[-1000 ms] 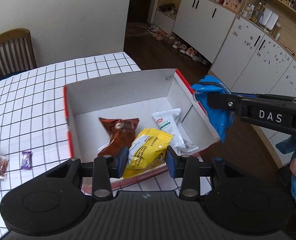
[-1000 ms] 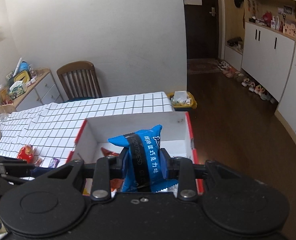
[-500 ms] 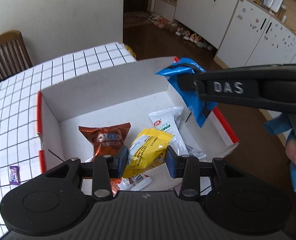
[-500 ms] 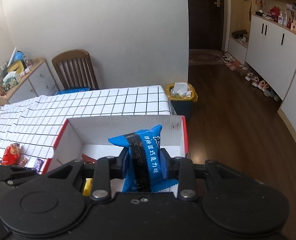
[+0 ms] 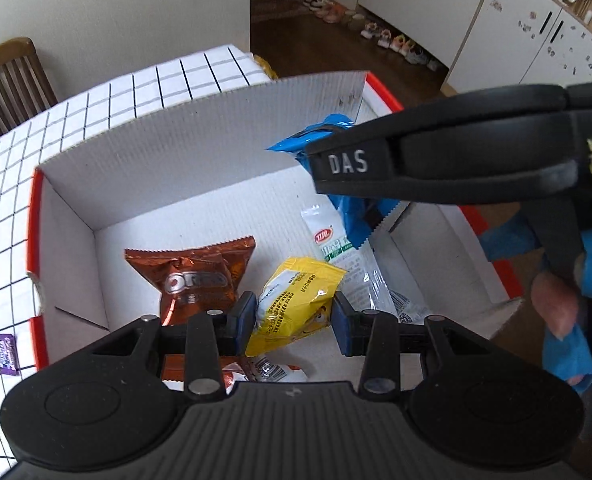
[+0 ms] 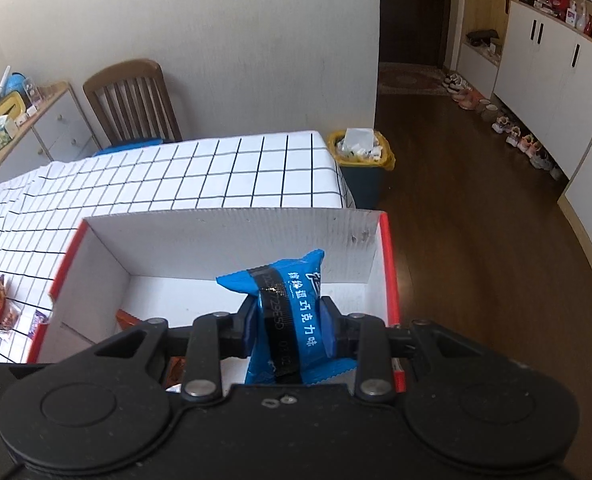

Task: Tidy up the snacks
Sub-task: 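Open the right tool to drop the blue bar while the left tool releases the yellow packet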

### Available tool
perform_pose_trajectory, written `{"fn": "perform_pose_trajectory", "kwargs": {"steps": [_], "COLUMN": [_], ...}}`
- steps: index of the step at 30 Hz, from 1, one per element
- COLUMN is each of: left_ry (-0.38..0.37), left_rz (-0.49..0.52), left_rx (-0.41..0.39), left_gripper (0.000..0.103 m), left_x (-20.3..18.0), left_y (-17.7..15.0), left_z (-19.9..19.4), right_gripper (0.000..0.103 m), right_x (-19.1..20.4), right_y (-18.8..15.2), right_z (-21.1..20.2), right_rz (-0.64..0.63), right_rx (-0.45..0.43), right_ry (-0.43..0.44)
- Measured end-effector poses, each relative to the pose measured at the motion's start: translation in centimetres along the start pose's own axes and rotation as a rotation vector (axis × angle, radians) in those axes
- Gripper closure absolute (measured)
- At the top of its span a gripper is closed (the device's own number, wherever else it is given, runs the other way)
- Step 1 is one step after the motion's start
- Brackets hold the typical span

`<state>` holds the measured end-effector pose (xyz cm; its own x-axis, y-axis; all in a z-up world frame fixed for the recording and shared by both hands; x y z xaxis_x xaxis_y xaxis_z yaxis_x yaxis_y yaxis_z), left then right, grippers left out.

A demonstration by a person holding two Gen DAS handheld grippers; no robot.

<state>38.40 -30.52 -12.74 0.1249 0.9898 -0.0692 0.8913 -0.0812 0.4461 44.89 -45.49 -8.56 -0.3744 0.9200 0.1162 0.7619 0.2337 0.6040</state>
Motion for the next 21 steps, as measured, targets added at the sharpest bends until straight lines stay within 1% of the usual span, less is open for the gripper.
{"fn": "perform_pose_trajectory", "kwargs": {"steps": [6,10,16,19,21], "left_ry": [0.021,0.009,0.019,0.012,0.003], "left_rz": [0.017,-0.001,0.032,0.029,0.02], "left_rx": [0.031,0.06,0.072,0.088,0.093], "left_gripper": [0.064,0.064,0.064,0.064,0.061], "left_x": [-0.1,0.2,-0.3,-0.1,0.0], "left_y": [0.0,-0.2,-0.6,-0.6,-0.6], "left_z": [1.3,2.0,2.3,2.4,2.3], "right_gripper": [0.073,0.073,0.07,0.071,0.071], "right_x": [-0.4,-0.4,-0.2,-0.2,-0.2], "right_y": [-0.4,-0.5,-0.9,-1.1,-1.3], "right_z": [1.6,2.0,2.2,2.2,2.0], "right_rz": [0.001,-0.001,-0.013,-0.004,-0.005], "right_rx": [0.041,0.049,0.072,0.082,0.083], "right_ry": [0.007,0.009,0.006,0.018,0.018]}}
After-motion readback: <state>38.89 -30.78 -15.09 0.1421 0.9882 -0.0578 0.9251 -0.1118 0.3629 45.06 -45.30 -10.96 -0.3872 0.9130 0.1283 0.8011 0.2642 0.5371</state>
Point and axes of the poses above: each gripper's, at about its wrist camera, not at the fingertips, and z roughly the way its jaws point, x to its left, y to its top, the point moved 2 cm from there along z, roughly the way its jaws point, and after that the axes turned 1 degree about -x, right-handed, at the moved point
